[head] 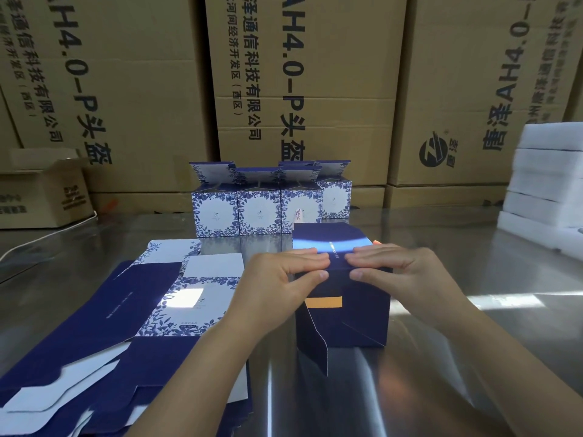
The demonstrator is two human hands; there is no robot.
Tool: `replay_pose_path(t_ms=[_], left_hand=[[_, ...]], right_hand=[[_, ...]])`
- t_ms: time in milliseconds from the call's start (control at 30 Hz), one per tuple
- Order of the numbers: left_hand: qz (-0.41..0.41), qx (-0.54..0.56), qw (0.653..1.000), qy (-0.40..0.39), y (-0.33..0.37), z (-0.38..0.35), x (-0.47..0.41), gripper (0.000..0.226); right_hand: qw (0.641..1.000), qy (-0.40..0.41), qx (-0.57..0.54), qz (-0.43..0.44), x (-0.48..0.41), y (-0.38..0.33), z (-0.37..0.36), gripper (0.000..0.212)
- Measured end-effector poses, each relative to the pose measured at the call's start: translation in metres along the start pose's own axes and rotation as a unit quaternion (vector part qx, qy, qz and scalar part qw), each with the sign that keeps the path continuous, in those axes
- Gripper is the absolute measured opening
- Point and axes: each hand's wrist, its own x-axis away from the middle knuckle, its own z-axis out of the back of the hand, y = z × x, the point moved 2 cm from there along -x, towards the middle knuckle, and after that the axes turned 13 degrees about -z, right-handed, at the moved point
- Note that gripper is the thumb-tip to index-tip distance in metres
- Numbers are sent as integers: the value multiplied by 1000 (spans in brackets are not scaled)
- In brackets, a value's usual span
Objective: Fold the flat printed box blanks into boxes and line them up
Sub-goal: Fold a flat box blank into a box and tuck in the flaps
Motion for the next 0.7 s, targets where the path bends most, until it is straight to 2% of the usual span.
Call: replay_pose_path(t_ms=[167, 400, 700], left_hand=[[8, 6, 1000, -2, -1, 3, -1, 21], [30, 26, 999, 9, -4, 11, 0, 23], [36, 27, 999, 9, -4, 12, 0, 20]], right_hand=[[1000, 1, 9, -5, 0, -1, -1, 21], [998, 4, -63, -29, 0, 3, 5, 22], [998, 14, -55, -25, 1, 3, 3, 19]])
